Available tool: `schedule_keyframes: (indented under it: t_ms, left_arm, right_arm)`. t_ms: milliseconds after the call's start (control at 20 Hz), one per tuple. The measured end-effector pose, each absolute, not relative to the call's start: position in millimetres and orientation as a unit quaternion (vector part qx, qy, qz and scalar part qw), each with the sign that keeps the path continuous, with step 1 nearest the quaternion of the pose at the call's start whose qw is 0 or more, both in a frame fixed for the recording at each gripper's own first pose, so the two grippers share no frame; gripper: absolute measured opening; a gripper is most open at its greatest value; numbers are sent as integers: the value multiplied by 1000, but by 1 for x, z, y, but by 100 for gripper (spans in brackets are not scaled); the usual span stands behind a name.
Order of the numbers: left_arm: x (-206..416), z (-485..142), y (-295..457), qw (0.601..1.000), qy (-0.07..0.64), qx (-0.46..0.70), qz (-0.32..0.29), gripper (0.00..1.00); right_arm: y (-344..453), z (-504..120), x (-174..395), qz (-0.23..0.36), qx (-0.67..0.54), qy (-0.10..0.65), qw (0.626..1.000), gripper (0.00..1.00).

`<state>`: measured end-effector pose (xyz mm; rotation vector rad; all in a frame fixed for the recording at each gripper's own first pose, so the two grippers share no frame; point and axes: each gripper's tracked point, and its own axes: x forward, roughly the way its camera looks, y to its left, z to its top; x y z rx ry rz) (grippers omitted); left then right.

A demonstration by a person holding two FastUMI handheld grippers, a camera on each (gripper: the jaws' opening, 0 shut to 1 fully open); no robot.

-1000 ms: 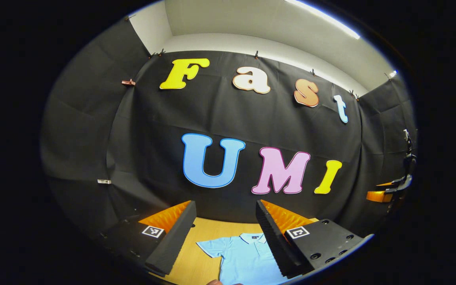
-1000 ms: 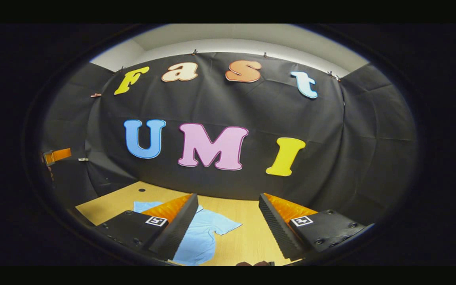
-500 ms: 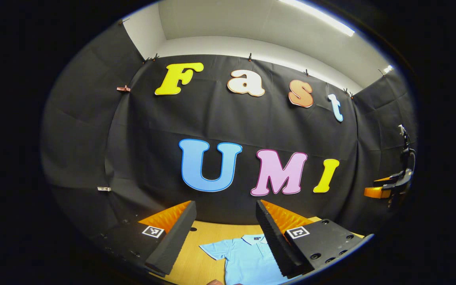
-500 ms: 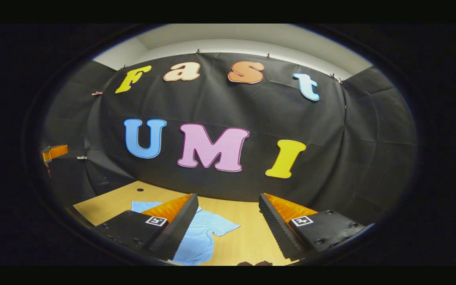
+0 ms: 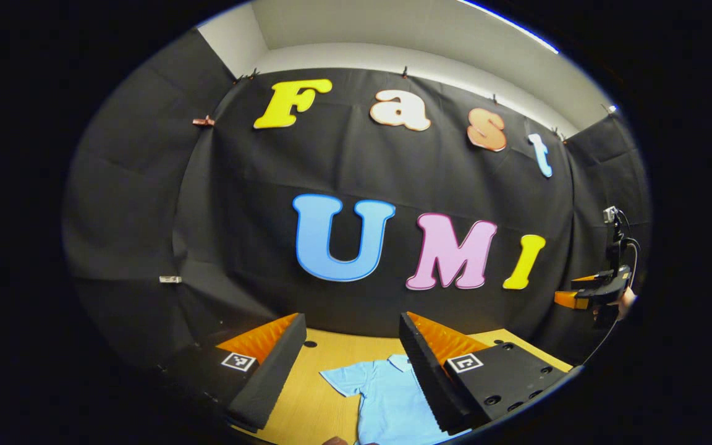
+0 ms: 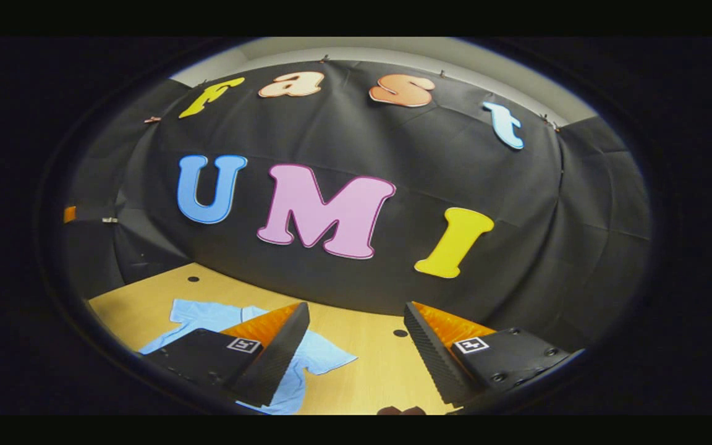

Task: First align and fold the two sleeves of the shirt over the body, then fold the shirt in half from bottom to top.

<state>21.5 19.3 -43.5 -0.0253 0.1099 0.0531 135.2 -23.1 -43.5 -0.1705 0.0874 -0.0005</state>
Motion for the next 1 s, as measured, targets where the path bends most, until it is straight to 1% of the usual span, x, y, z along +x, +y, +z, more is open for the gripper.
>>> schedule_keyframes:
  t_ms: [200,300,500,600,700,750,800,1000]
  left_arm:
    - [55,-50,14,995,68,13,78,96]
    - [74,-51,0,994,69,8,88,96]
    - [95,-71,-9,986,95,-12,138,96]
    - [103,-76,-16,984,100,-7,146,96]
    - [107,-83,-16,982,115,-1,149,96]
    - [111,-83,-17,982,116,2,146,96]
    - [115,-83,-15,983,116,6,143,96]
    - [117,-88,5,981,132,14,144,96]
  right_arm:
    - [-39,-108,220,40,-73,87,993,97]
    - [-47,-153,258,55,-71,122,988,97]
    - [-58,-241,311,94,-66,193,974,97]
    - [-51,-287,325,116,-54,239,963,96]
    - [-47,-331,329,122,-43,285,950,98]
    - [-44,-349,330,122,-38,306,943,96]
    - [-45,-365,329,118,-35,325,938,98]
    - [-45,-417,322,90,3,402,911,98]
